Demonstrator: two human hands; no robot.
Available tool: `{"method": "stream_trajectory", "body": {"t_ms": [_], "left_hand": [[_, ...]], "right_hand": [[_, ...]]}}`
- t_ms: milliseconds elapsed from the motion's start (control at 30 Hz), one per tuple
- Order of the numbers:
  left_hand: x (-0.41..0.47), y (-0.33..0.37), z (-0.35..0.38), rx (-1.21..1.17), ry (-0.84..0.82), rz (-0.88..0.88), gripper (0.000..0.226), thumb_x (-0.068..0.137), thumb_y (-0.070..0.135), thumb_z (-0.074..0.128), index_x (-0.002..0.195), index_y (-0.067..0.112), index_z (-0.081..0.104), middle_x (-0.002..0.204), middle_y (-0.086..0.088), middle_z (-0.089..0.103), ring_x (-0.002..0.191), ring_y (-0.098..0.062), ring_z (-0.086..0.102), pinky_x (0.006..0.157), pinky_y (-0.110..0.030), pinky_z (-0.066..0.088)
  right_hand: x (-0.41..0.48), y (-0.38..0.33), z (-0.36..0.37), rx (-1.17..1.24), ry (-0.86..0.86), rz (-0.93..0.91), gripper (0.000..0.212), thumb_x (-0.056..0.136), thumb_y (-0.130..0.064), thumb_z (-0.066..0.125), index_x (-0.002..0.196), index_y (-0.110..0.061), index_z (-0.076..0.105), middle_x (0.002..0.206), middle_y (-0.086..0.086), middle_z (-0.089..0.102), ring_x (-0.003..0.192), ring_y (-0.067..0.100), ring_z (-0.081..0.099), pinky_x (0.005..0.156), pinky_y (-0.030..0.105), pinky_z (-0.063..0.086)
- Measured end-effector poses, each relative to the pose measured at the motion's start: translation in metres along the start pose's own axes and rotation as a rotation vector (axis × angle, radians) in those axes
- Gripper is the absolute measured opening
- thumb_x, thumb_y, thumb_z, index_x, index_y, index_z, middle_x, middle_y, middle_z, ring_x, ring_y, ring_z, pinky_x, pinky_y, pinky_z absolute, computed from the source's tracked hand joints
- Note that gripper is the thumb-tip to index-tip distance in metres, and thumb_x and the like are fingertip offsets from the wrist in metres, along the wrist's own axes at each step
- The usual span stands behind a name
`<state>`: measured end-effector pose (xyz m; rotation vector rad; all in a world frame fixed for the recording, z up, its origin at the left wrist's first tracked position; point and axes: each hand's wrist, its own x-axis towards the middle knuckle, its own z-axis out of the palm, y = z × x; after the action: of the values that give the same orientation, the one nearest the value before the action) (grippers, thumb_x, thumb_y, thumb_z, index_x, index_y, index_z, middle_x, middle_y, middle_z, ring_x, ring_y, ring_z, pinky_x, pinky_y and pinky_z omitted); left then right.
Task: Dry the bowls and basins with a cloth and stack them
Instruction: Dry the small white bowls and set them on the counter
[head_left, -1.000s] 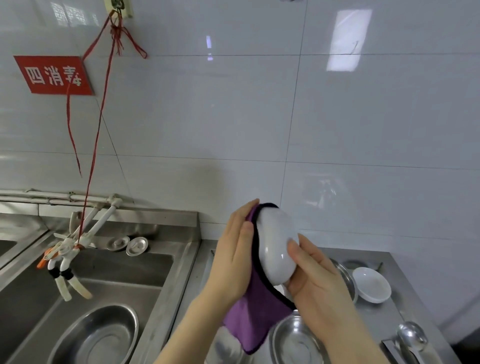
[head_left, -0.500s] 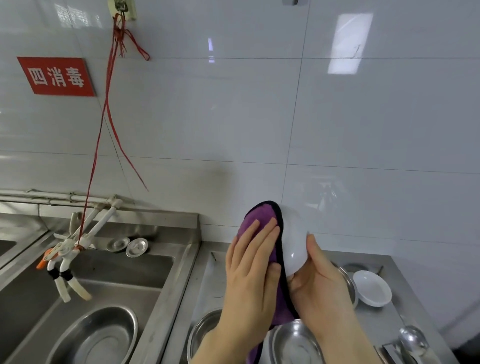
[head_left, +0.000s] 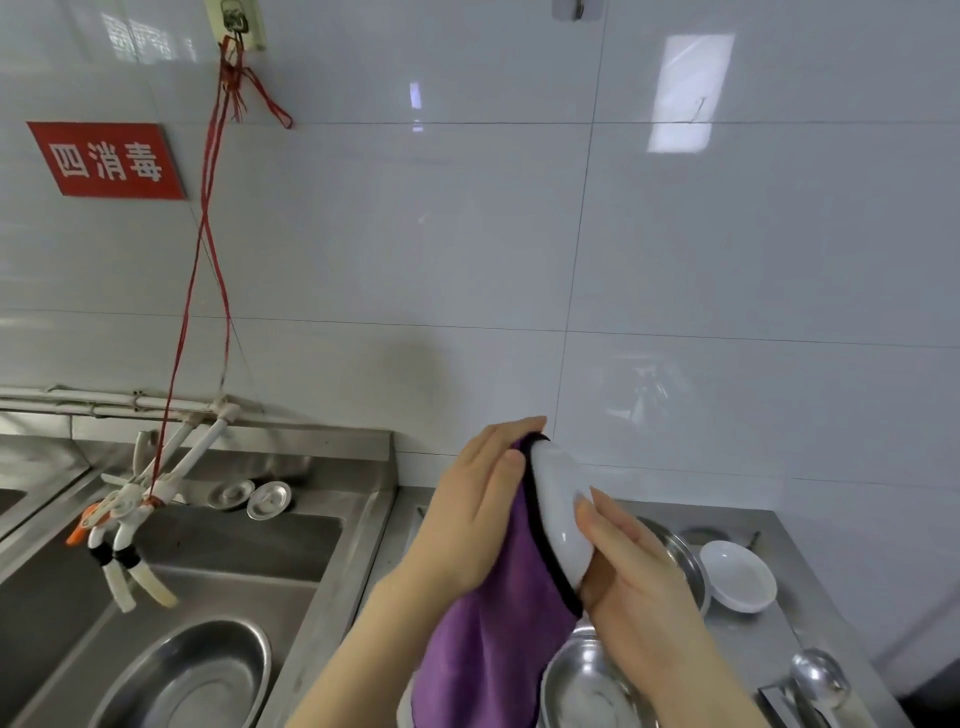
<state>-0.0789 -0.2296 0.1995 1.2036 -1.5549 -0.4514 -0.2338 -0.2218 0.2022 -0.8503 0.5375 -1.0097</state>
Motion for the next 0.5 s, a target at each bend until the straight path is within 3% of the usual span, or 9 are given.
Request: {"method": "stream_trajectory", "body": {"t_ms": [100,167,267,333,433,500], "left_hand": [[-0.014,-0.005,0.002,-0.084,0.094,-0.03,0.043,0.1,0.021,0.032,0.14,0.022,0.047,0.138,0.014,0.053,0.133,-0.008,0.045,0.11,-0.026,0.035],[-0.026,-0.004,0.01,-0.127,0.162,-0.025,0.048,0.1,0.025,0.033,0.147,0.022,0.036,0.149,0.016,0.042,0.14,-0.007,0.036,0.114,-0.025,0.029],[-0.038,0.003,0.022,-0.182,0.258,-0.004,0.057,0.098,0.034,0.03,0.153,0.02,0.022,0.157,0.018,0.027,0.146,-0.005,0.022,0.117,-0.022,0.021],[-0.039,0.008,0.025,-0.08,0.293,0.048,0.06,0.096,0.029,0.031,0.153,0.017,0.019,0.16,0.015,0.021,0.148,-0.01,0.017,0.118,-0.021,0.017],[-0.037,0.013,0.026,0.189,0.296,0.202,0.06,0.094,0.019,0.037,0.152,0.01,0.023,0.162,0.005,0.019,0.15,-0.02,0.012,0.12,-0.028,0.013],[-0.035,0.013,0.028,0.349,0.266,0.299,0.057,0.096,0.022,0.041,0.15,0.01,0.029,0.159,0.002,0.026,0.149,-0.022,0.017,0.12,-0.043,0.017]], "right_hand": [[0.003,-0.002,-0.002,0.063,0.007,-0.029,0.053,0.078,-0.037,0.079,0.12,-0.006,0.07,0.128,0.02,0.064,0.12,0.031,0.062,0.095,0.036,0.055],[0.004,-0.005,0.001,0.173,0.006,-0.043,0.041,0.092,-0.034,0.06,0.119,-0.005,0.07,0.129,0.019,0.064,0.119,0.03,0.063,0.091,0.034,0.056],[0.006,-0.004,0.003,0.305,-0.017,-0.006,0.045,0.1,-0.031,0.039,0.122,-0.006,0.068,0.131,0.018,0.063,0.121,0.029,0.062,0.093,0.036,0.055],[0.008,-0.004,0.005,0.359,-0.003,0.026,0.049,0.102,-0.036,0.036,0.129,-0.006,0.063,0.139,0.019,0.057,0.128,0.03,0.056,0.103,0.042,0.048],[0.01,0.002,0.006,0.32,0.101,0.021,0.054,0.108,-0.039,0.025,0.146,-0.003,0.04,0.155,0.019,0.035,0.144,0.03,0.035,0.119,0.042,0.027],[0.013,0.006,0.001,0.379,0.072,0.056,0.05,0.107,-0.035,0.03,0.139,-0.004,0.052,0.149,0.016,0.047,0.139,0.025,0.044,0.114,0.038,0.038]]}}
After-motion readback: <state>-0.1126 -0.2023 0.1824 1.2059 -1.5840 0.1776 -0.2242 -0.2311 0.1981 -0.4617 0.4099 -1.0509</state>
